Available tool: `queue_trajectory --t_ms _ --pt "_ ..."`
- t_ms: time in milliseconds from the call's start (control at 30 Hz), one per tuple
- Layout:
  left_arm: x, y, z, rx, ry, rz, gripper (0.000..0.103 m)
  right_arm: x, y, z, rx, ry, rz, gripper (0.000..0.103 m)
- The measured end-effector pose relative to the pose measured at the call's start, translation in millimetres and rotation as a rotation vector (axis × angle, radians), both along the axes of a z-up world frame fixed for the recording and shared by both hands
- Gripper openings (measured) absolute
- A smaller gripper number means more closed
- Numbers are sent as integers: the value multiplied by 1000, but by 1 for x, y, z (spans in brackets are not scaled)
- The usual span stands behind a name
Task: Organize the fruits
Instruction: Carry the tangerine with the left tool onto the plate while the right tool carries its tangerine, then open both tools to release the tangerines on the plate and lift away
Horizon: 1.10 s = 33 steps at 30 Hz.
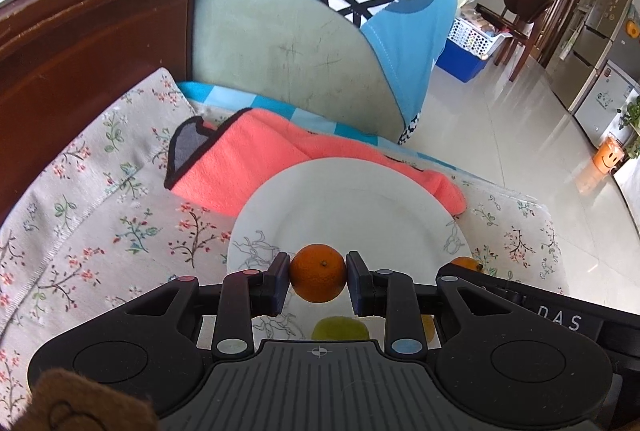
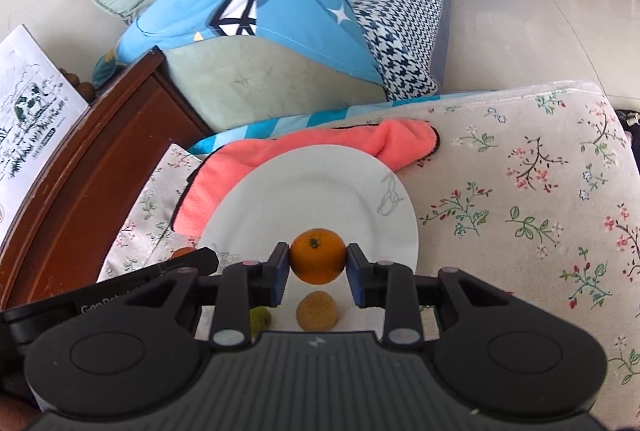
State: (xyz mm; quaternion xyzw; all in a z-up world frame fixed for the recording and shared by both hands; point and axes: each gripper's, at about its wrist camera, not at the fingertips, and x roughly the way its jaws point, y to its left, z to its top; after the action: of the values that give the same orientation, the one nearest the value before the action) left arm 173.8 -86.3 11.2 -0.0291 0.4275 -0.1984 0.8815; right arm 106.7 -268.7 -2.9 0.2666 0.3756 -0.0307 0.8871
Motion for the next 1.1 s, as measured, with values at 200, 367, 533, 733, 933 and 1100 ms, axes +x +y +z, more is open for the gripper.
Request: queue_trajectory --t_ms 200,367,533,733,933,1100 --pt "4 -5 -7 -9 12 18 29 7 -3 -7 23 8 -18 34" --pt "4 -1 1 -36 4 28 36 6 -2 -2 20 -11 -20 36" --pt "1 5 16 -13 -34 42 56 3 -1 6 4 -28 -9 36" --pt "-5 10 27 14 -58 35 66 0 3 10 -16 -16 3 38" --pt "-19 15 31 50 -64 5 68 -13 9 14 -25 -3 12 40" --pt "-31 31 29 61 -49 5 68 -27 19 21 -59 -10 42 44"
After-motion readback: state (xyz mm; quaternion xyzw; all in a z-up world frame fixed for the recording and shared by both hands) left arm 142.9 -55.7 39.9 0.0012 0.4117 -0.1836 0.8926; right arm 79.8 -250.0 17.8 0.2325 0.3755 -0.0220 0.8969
